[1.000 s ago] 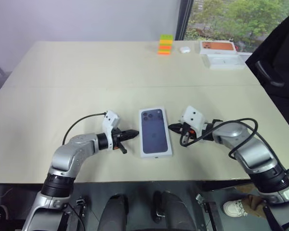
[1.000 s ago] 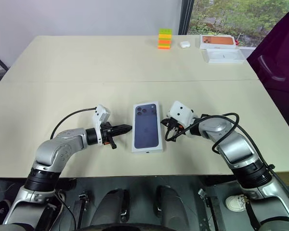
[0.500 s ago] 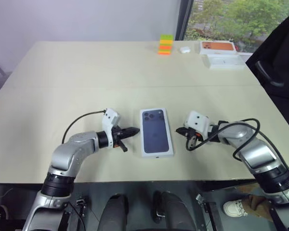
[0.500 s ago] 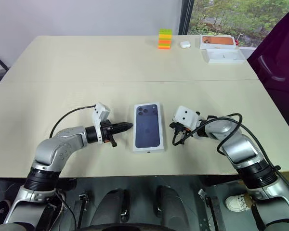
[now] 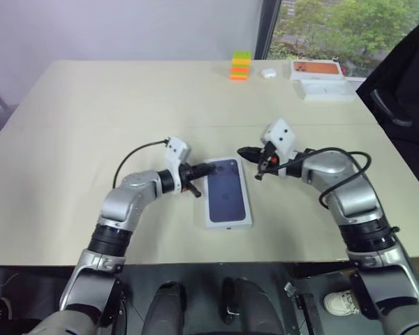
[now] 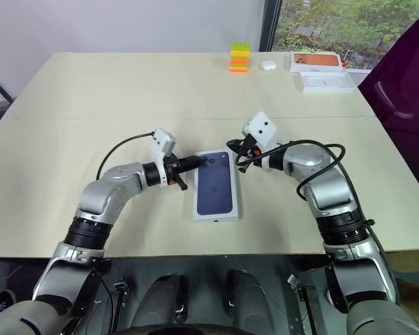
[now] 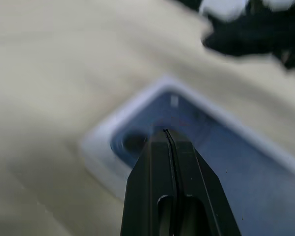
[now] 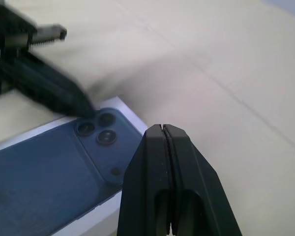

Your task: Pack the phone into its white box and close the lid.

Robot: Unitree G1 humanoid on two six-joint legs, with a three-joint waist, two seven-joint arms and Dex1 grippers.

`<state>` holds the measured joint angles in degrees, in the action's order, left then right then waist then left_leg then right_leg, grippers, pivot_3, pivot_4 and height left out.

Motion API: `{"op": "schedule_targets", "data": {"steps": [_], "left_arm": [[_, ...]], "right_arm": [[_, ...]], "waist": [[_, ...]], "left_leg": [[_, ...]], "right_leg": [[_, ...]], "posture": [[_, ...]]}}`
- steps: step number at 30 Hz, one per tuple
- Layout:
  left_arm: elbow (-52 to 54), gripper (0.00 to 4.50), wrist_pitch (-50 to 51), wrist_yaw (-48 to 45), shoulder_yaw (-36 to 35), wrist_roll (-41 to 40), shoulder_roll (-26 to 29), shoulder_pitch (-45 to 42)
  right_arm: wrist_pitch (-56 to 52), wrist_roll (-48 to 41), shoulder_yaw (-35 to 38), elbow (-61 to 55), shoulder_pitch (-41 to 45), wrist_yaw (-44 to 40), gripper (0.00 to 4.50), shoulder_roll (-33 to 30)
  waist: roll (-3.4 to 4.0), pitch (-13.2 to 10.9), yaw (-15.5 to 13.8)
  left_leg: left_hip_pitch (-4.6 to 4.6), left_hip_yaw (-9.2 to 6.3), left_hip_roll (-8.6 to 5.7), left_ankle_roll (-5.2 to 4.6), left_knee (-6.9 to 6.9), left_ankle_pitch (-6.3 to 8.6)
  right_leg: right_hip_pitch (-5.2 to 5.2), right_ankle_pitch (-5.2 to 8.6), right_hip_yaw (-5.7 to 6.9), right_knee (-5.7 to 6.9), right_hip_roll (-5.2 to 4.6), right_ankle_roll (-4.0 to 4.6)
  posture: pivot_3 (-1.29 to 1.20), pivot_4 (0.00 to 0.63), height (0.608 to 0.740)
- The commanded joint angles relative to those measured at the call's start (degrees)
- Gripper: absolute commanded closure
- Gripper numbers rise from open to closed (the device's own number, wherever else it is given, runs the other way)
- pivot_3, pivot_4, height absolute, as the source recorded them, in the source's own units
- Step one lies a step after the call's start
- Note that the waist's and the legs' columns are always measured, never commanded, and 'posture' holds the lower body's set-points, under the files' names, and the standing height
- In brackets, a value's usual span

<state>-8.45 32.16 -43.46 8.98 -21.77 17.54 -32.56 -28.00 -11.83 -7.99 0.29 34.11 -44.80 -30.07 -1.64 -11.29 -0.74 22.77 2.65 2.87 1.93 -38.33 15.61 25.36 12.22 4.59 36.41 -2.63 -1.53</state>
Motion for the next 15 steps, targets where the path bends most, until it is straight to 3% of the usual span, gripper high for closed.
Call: {"op": "schedule_targets", "data": {"steps": [1, 10, 15], "left_arm": [[-1.1, 4.50, -2.2, -1.9, 2.0, 2.3, 0.1, 0.3], [1.1, 4.50, -0.4, -1.9, -1.0, 0.7, 0.0, 1.8], [6.1, 4.50, 4.1, -5.8, 0.9, -0.6, 3.6, 5.8]], "right_arm": [[4.9, 2.9, -2.3, 3.0, -4.1, 0.0, 4.45, 0.8], [6.8, 6.0, -4.1, 2.1, -6.7, -1.3, 4.45, -0.9], [2.3, -0.2, -1.9, -5.1, -10.2, -7.4, 4.45, -3.6]], "waist": [[-0.01, 0.0, -0.1], [0.05, 0.1, 0.2], [0.05, 0.1, 0.1]], "left_leg": [[-0.04, -0.03, 0.00, 0.00, 0.01, 0.00], [-0.49, 0.02, 0.02, -0.01, 0.09, 0.01], [-0.47, 0.00, 0.02, 0.00, 0.11, 0.01]], "right_leg": [[-0.05, 0.01, 0.03, -0.01, 0.00, -0.01], [-0.42, 0.04, -0.06, -0.02, 0.03, -0.04], [-0.41, 0.06, -0.05, -0.03, 0.03, -0.06]], "posture": [[0.00, 0.150, 0.740], [0.00, 0.150, 0.740], [0.00, 0.150, 0.740]]}}
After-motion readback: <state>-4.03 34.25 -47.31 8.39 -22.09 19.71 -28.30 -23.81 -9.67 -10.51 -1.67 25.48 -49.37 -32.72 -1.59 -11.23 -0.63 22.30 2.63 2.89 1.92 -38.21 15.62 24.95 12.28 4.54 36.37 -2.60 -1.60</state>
